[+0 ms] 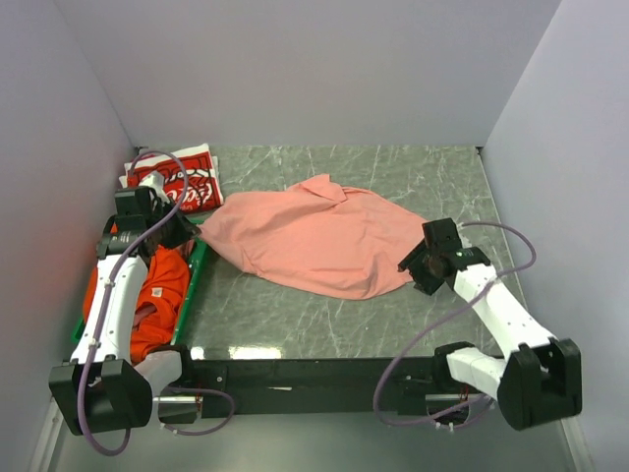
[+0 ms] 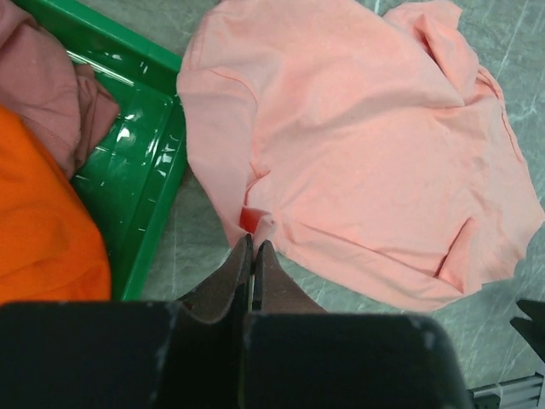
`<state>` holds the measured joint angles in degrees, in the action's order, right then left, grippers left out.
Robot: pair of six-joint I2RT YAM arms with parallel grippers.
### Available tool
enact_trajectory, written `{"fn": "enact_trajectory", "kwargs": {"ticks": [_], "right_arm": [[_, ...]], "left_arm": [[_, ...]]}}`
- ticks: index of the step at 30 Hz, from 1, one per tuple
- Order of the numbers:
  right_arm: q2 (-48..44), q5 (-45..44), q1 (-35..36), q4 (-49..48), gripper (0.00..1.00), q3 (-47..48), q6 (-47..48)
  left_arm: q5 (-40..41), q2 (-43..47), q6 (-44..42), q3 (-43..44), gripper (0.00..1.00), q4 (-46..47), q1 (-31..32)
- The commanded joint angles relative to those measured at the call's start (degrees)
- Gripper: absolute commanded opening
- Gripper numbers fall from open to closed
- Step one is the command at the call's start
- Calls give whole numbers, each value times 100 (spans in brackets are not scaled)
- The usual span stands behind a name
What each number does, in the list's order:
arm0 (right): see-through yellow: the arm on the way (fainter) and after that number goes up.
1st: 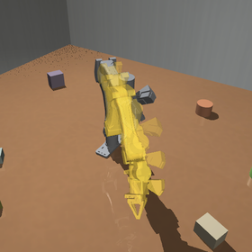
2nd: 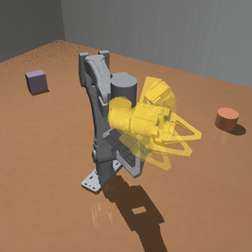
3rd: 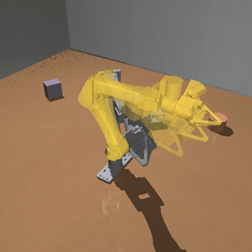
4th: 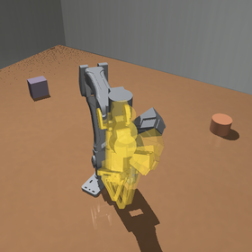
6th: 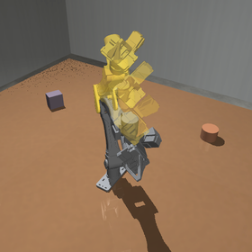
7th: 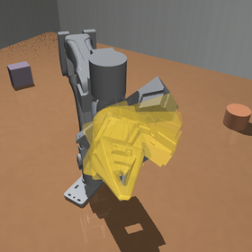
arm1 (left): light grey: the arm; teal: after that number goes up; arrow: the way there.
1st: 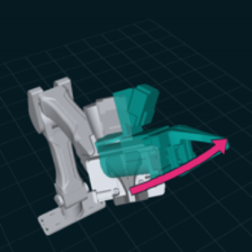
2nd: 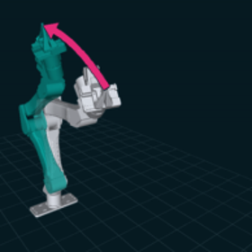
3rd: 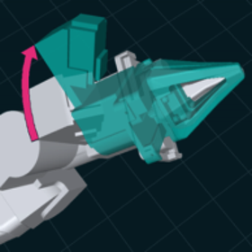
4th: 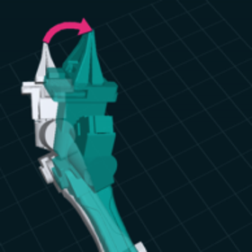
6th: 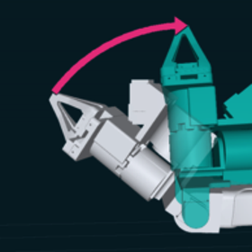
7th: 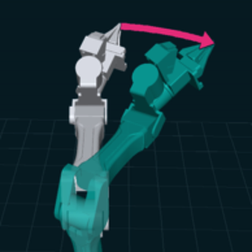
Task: Fold and stack the t-shirts
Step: Flatten the tshirt out
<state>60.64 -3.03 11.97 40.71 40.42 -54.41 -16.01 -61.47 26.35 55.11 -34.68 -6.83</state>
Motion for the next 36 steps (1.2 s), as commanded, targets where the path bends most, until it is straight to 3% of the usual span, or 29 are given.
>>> {"fn": "enact_trajectory", "kwargs": {"ticks": [1,7,14,25,36], "right_arm": [[482,-93,-116,-617,63,385,289],[1405,-532,-124,-625,59,1247,1097],[2434,-128,-19,-485,56,1846,1592],[1864,-207,25,-467,50,634,1372],[2645,-181,34,-819,42,756,1477]], "left_arm": [[-235,-58,-86,228,0,189,-20],[-324,-5,19,132,0,260,-20],[-263,-49,2,122,0,181,-20],[-289,-5,-33,8,0,154,-20],[-306,65,2,-36,0,145,-20]]}}
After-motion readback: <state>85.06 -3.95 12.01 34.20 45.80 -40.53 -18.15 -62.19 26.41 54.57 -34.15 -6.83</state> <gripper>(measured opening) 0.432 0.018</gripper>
